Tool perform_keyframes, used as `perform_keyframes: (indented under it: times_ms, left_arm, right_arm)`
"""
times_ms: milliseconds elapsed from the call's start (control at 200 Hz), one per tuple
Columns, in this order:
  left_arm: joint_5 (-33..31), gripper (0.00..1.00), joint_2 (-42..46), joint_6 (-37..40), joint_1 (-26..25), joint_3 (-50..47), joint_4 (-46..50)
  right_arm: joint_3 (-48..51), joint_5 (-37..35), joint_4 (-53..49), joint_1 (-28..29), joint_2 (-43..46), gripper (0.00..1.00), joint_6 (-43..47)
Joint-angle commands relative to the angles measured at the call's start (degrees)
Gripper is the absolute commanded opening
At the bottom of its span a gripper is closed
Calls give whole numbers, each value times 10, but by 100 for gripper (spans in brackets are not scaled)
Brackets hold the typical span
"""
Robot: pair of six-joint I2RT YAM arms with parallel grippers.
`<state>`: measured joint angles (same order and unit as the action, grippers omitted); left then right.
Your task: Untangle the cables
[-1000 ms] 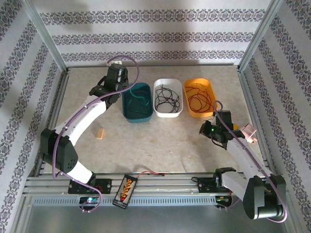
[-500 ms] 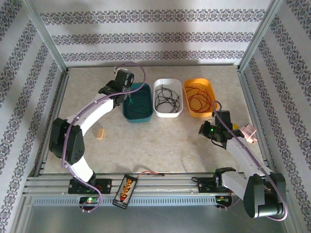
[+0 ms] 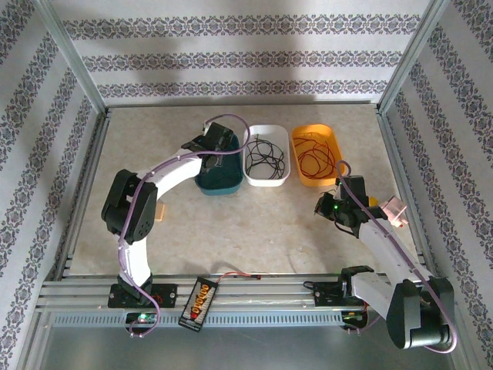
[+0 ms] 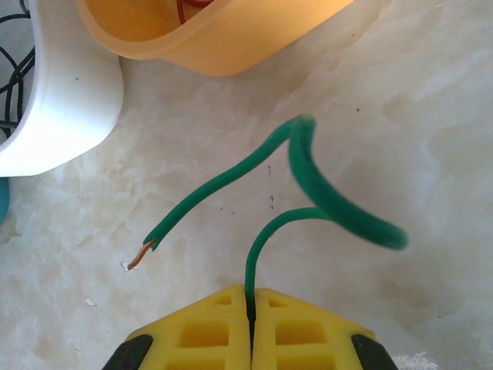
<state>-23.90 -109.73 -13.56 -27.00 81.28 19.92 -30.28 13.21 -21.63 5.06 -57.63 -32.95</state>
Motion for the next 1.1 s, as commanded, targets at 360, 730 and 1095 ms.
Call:
perform_keyframes:
  times_ms: [360, 730, 1095]
  left_arm:
    - [6, 0, -108, -22, -2, 87, 20]
    - [-51, 61, -96, 55, -2, 167, 23]
    - [165, 90, 78, 48, -17, 32, -18]
  right_arm:
    - [-13, 13, -10, 19, 24, 2, 3]
    - [-20, 21, -5, 32, 24, 2, 1]
    - [-27, 105, 33, 47, 27, 2, 3]
